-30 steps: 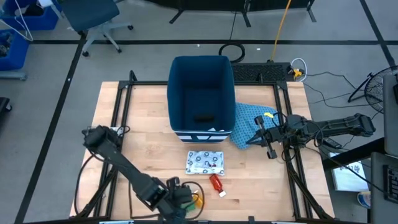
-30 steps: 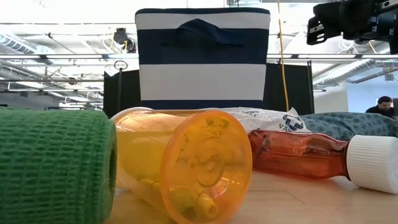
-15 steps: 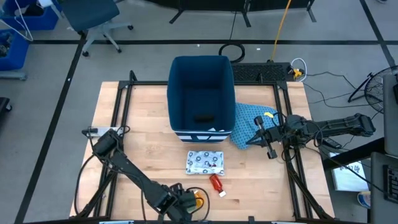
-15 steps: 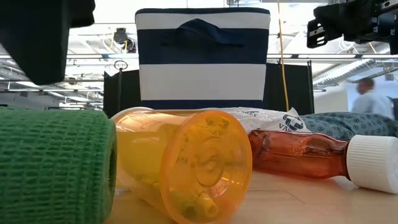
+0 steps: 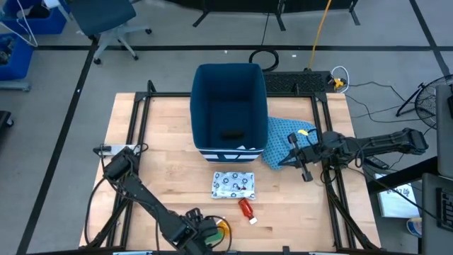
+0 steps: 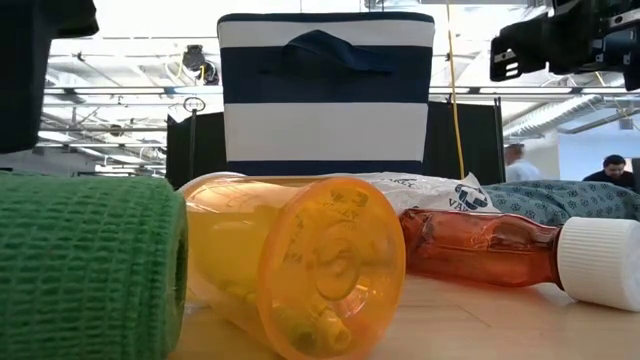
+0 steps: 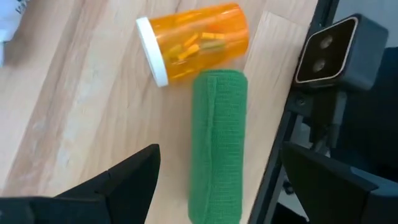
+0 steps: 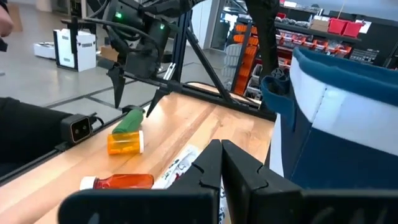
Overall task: Pick & place medical supplies in basket/bin
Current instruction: Put the green bandage into the blue bin
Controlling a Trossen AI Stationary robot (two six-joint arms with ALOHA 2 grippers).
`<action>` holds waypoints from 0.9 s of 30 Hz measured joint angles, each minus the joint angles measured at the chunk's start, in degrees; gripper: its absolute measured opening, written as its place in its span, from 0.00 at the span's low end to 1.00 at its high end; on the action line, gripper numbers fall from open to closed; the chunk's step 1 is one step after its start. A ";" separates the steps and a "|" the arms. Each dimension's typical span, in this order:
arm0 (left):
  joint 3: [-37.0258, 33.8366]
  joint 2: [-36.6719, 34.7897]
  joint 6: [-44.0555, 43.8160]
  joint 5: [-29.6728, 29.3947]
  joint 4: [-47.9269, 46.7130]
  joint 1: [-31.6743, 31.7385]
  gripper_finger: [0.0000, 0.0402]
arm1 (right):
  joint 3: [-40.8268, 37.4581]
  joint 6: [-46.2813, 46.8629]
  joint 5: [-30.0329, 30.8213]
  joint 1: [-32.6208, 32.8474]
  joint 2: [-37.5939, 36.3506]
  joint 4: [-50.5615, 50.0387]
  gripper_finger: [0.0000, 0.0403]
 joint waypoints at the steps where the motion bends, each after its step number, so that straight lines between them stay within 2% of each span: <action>1: 0.00 0.43 0.33 -0.05 0.06 0.00 0.85 | 0.00 -0.09 0.02 0.00 0.28 0.04 0.00; 9: -0.81 5.89 1.70 3.95 -1.16 -0.43 0.85 | 0.00 0.42 0.02 0.00 2.13 -0.17 0.00; 19: -0.72 6.20 7.91 4.72 -1.29 0.02 0.84 | -0.04 1.40 0.02 0.02 4.39 -0.61 0.00; 22: -0.93 5.61 9.98 4.48 -1.43 0.12 0.77 | -0.04 1.40 0.02 0.02 4.70 -0.24 0.00; 27: -0.98 4.81 12.09 3.42 -1.14 1.57 0.54 | -0.04 1.40 0.02 0.02 4.81 0.11 0.00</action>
